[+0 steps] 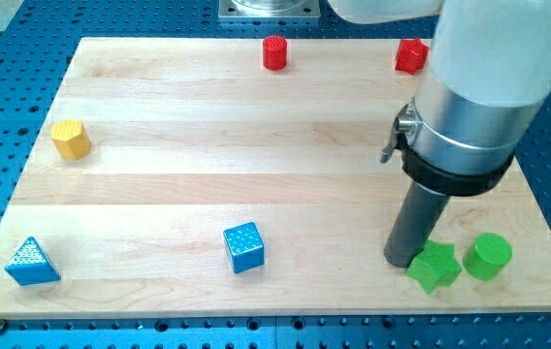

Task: Push the cube into the green blocks

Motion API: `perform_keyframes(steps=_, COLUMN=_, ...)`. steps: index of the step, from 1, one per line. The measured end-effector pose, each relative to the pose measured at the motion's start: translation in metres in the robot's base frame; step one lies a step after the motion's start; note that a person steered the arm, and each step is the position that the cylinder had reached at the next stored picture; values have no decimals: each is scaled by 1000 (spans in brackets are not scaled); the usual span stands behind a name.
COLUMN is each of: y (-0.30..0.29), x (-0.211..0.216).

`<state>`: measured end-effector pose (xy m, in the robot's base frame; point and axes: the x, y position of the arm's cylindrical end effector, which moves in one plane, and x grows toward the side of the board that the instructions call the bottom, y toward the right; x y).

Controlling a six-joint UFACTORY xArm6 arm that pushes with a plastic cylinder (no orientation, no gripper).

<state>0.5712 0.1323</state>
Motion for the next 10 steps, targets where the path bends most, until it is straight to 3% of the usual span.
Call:
perform_keyframes(steps=1, y=-57, x=-27)
perform_keyframes(steps=2, y=-170, x=-50)
perform_keyframes(steps=3, y=-282, x=-31)
perform_keyframes(steps=4, y=-287, x=5)
perform_keyframes(steps=6, y=-176, x=8)
perform_keyframes(steps=7, y=-120, x=-8)
perform_keyframes(steps=8, y=-100, x=-42)
perform_keyframes(steps=10, y=-62, x=-52)
